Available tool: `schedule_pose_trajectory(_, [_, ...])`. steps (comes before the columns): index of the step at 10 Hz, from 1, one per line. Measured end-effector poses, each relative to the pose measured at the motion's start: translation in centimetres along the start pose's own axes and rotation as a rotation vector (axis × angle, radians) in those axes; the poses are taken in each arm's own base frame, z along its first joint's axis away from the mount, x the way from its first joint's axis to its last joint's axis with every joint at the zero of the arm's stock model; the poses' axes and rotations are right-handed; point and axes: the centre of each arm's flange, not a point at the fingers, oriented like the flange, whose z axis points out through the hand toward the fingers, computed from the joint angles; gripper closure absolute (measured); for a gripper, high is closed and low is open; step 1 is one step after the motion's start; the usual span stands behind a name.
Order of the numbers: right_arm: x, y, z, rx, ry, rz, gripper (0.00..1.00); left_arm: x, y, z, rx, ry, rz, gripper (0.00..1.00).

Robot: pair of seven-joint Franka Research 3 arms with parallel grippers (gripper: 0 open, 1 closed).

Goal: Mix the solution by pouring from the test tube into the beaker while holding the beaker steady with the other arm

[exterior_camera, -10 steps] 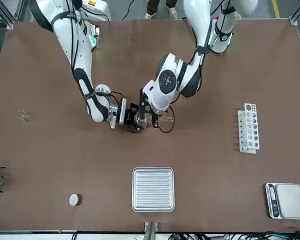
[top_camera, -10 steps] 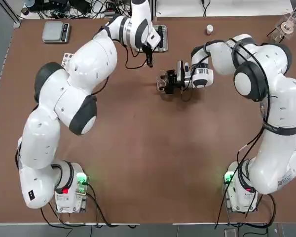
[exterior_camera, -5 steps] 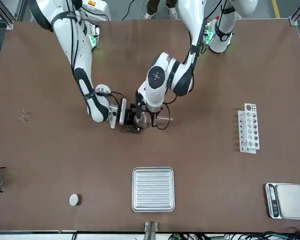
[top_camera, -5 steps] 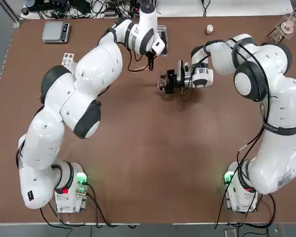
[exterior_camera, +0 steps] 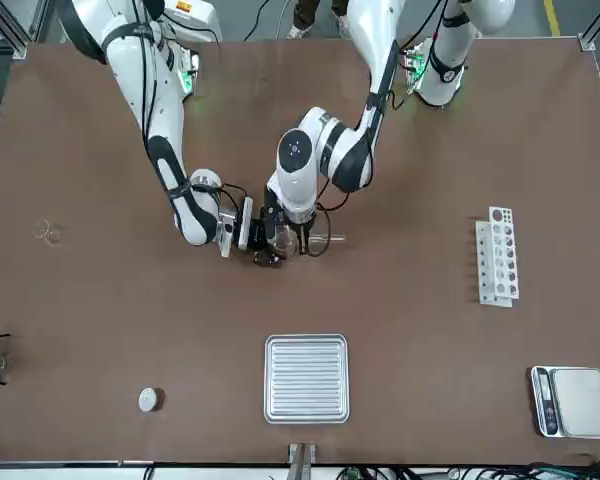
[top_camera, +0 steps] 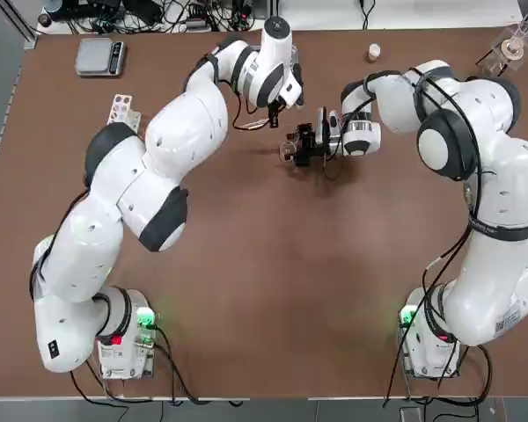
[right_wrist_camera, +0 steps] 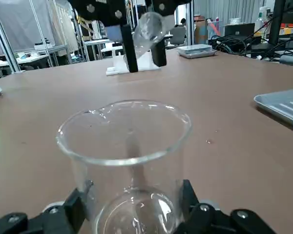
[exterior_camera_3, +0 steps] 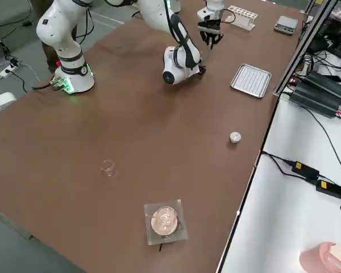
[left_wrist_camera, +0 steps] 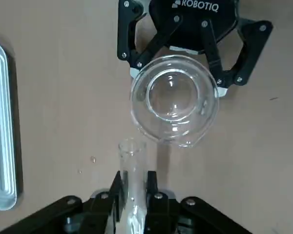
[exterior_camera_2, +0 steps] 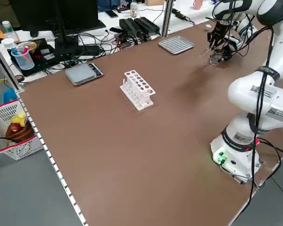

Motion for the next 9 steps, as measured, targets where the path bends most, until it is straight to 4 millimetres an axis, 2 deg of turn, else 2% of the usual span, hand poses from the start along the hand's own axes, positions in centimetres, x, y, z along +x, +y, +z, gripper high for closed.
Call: schedule_pose_trajectory(9, [-0.1, 0.5, -0.5, -0.012, -0.001, 0.001, 0.22, 2.9, 3.5, 0.8, 0.116, -0.124, 0.068, 0.79])
